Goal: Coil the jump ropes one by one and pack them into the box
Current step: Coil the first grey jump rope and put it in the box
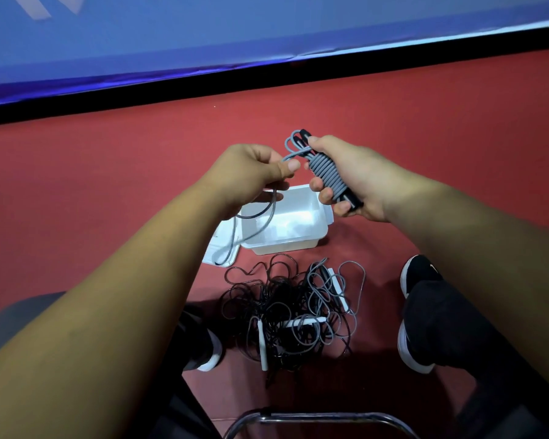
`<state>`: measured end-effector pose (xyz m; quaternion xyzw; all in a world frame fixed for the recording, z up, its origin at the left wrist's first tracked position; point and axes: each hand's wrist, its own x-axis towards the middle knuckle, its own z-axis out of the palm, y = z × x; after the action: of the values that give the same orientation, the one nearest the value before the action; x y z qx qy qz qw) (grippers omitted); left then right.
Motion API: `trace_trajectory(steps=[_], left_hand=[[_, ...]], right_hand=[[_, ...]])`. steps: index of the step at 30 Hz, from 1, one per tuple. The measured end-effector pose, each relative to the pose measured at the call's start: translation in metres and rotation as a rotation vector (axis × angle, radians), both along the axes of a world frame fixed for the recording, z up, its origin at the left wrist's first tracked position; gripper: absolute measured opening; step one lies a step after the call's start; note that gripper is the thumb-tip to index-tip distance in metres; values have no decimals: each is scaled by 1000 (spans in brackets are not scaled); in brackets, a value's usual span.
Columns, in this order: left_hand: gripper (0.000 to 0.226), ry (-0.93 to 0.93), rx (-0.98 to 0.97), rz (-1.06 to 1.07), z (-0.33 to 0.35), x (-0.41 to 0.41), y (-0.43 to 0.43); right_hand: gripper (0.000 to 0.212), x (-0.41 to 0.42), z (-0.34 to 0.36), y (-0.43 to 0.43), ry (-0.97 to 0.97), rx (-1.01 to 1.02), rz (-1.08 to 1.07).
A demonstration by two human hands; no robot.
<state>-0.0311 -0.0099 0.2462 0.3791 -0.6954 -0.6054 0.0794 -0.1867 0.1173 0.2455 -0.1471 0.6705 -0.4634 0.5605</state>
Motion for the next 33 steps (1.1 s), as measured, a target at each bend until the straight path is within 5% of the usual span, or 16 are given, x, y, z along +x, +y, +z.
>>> trace_trajectory(steps=[4, 8, 11, 16, 26, 33], left_hand=[[13, 131, 50, -41, -1, 1, -3], [32, 153, -28, -30, 1, 0, -5], [41, 120, -32, 3, 1, -1, -8], [22, 53, -34, -71, -1, 2, -11], [15, -243, -348, -280, -1, 8, -11], [9, -188, -353, -288, 0, 8, -12]], right_hand=[[42, -2, 0, -1, -7, -16, -13], [45, -8, 0, -1, 79, -30, 12], [46, -8, -1, 0, 129, -41, 20], [47, -8, 2, 1, 73, -49, 23], [43, 3, 11, 7, -27, -78, 149], [46, 5, 9, 9, -133, -115, 348]])
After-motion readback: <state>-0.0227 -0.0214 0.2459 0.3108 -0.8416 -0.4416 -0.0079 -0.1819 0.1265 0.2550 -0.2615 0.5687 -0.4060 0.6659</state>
